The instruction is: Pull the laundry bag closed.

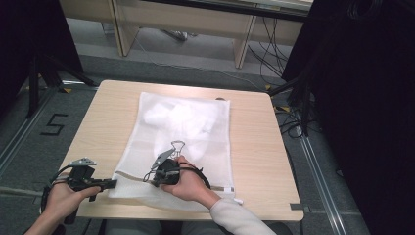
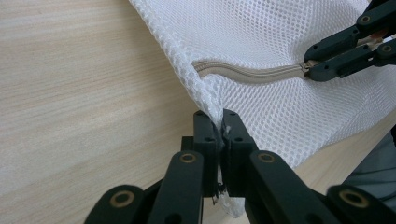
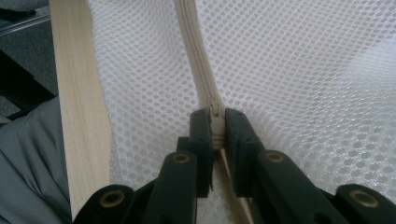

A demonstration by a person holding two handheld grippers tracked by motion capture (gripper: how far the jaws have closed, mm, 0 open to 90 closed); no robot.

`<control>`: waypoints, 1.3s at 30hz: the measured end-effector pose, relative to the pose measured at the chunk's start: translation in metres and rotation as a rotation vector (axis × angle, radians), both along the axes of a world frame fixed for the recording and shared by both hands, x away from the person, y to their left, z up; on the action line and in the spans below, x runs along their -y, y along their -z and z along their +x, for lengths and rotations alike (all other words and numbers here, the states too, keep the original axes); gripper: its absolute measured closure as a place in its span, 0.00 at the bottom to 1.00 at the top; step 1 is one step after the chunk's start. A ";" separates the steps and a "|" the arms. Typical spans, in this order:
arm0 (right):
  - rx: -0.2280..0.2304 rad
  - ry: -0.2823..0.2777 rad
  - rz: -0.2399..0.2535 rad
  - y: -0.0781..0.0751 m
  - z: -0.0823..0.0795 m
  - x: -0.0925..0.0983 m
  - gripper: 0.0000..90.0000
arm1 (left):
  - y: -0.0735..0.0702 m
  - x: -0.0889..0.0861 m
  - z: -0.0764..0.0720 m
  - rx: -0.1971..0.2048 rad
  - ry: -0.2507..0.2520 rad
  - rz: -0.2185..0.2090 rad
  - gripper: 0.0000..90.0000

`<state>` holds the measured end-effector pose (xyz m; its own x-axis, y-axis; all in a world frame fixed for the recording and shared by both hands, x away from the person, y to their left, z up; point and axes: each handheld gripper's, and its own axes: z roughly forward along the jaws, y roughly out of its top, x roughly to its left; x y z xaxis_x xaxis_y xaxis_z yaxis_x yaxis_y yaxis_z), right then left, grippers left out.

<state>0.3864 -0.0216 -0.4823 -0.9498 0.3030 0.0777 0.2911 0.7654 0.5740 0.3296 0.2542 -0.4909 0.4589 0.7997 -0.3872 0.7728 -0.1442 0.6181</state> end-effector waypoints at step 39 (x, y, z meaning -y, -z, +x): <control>-0.010 0.030 -0.022 -0.002 0.001 0.019 0.92 | 0.001 -0.001 0.001 -0.002 -0.001 0.025 0.96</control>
<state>0.3872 -0.0410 -0.4802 -0.9394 0.3332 0.0803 0.3199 0.7684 0.5542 0.3303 0.2557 -0.4916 0.4577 0.8094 -0.3679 0.7738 -0.1590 0.6131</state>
